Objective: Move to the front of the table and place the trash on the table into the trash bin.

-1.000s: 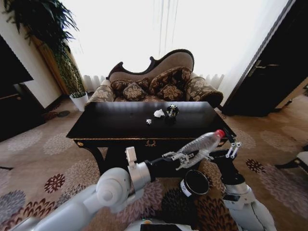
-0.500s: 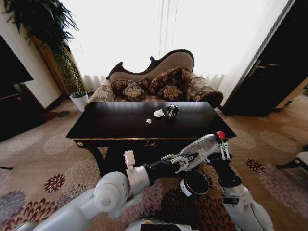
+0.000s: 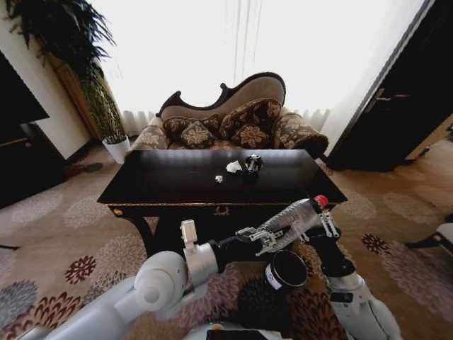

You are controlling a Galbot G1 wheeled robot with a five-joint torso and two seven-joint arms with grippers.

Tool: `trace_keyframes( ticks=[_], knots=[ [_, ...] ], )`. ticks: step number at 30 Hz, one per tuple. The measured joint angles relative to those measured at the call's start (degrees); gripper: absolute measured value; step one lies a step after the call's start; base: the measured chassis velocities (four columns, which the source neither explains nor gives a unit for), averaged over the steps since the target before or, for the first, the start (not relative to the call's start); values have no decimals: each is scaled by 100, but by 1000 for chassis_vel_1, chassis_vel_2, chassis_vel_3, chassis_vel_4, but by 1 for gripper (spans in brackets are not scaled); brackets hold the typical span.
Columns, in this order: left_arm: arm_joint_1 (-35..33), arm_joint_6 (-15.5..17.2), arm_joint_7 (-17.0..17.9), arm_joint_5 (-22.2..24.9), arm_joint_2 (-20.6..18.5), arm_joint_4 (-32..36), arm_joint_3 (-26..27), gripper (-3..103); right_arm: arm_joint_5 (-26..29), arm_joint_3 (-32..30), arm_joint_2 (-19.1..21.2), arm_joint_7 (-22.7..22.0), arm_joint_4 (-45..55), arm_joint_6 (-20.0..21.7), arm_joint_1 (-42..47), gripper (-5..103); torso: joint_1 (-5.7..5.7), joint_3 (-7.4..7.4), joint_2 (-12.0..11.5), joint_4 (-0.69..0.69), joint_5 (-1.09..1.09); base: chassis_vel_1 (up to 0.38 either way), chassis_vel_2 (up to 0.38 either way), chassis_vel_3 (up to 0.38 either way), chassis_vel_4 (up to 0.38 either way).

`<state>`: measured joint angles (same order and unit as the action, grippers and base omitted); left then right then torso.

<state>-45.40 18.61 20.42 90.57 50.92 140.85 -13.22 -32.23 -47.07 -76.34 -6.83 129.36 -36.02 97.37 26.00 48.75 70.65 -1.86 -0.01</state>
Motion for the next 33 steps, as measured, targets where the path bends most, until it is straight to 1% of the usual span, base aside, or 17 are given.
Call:
trace_keyframes(
  ticks=[2, 4, 6, 8, 13, 15, 16, 17, 18, 20, 21, 22, 24, 25, 28, 30, 33],
  knots=[
    [91, 46, 6, -30, -28, 16, 172, 62, 32, -9, 6, -1, -28, 33, -14, 37, 0, 0, 0, 0, 0, 0, 0, 0, 0],
    [132, 69, 11, -30, -37, 37, 231, 62, 35, -8, 7, 6, -30, 34, -19, 37, 0, 0, 0, 0, 0, 0, 0, 0, 0],
    [239, 151, -14, -58, -87, 121, 439, 72, 60, -6, 9, 67, -60, 43, -35, 32, 0, 0, 0, -1, 0, 0, 0, 0, 0],
    [272, 242, -105, -183, -209, 203, 670, 84, 82, 4, 9, 143, -130, 57, -85, 31, 0, 0, 0, -1, 0, 0, 0, 0, 0],
    [139, 312, -159, -344, -346, 229, 1066, 94, 84, 42, 16, 173, -210, 89, -151, 31, 0, 0, 0, 0, -1, 0, 0, 0, 0],
    [-22, 325, -253, -802, -554, 231, 1370, 99, 139, 87, 17, 190, -286, 123, -175, 31, 0, 0, 0, -1, -1, 0, 0, 0, 0],
    [-121, 323, -314, -1100, -667, 218, 1536, 100, 202, 118, 9, 201, -338, 141, -182, 31, 0, 0, 0, 0, 0, 0, 0, 0, 0],
    [-272, 288, -413, -1665, -843, 123, 1765, 100, 343, 171, -16, 209, -421, 158, -190, 31, 0, 0, 0, 1, -1, 0, 0, 0, 0],
    [-272, 288, -413, -1665, -843, 123, 1765, 100, 343, 171, -16, 209, -421, 158, -190, 31, 0, 0, 0, 1, -1, 0, 0, 0, 0],
    [-410, 188, -568, -2401, -1001, -100, 2003, 100, 710, 202, -114, 267, -551, 177, -133, 31, 0, 0, 0, 3, 0, 0, 0, 0, 0],
    [-410, 188, -568, -2401, -1001, -100, 2003, 100, 710, 202, -114, 267, -551, 177, -133, 31, 0, 0, 0, 3, 0, 0, 0, 0, 0],
    [-457, 98, -713, -2746, -1020, -291, 2143, 100, 1063, 182, -237, 344, -633, 180, 1, 30, 0, 0, 0, 0, -1, 0, 0, 0, 0],
    [-648, -11, -864, -2989, -1022, -452, 2401, 100, 1441, 180, -335, 421, -747, 210, 127, 29, 0, 0, 0, -6, -2, 0, 0, 0, 0],
    [-648, -11, -864, -2989, -1022, -452, 2401, 100, 1441, 180, -335, 421, -747, 210, 127, 29, 0, 0, 0, -6, -2, 0, 0, 0, 0],
    [-1410, -277, -1261, -3633, -1020, -719, 3201, 100, 1909, 209, -389, 606, -1018, 215, 242, 29, 0, 0, 0, 0, 0, 0, 0, 0, 0],
    [-1624, -346, -1366, -3764, -1006, -782, 3410, 100, 2046, 224, -391, 640, -1096, 217, 270, 29, 0, 0, 0, 1, -1, 0, 0, 0, 0],
    [-2545, -656, -1770, -4196, -892, -1165, 4460, 100, 2806, 346, -369, 682, -1417, 382, 367, 29, 0, 0, 1, 0, -3, 0, 0, 0, 0]
  ],
)
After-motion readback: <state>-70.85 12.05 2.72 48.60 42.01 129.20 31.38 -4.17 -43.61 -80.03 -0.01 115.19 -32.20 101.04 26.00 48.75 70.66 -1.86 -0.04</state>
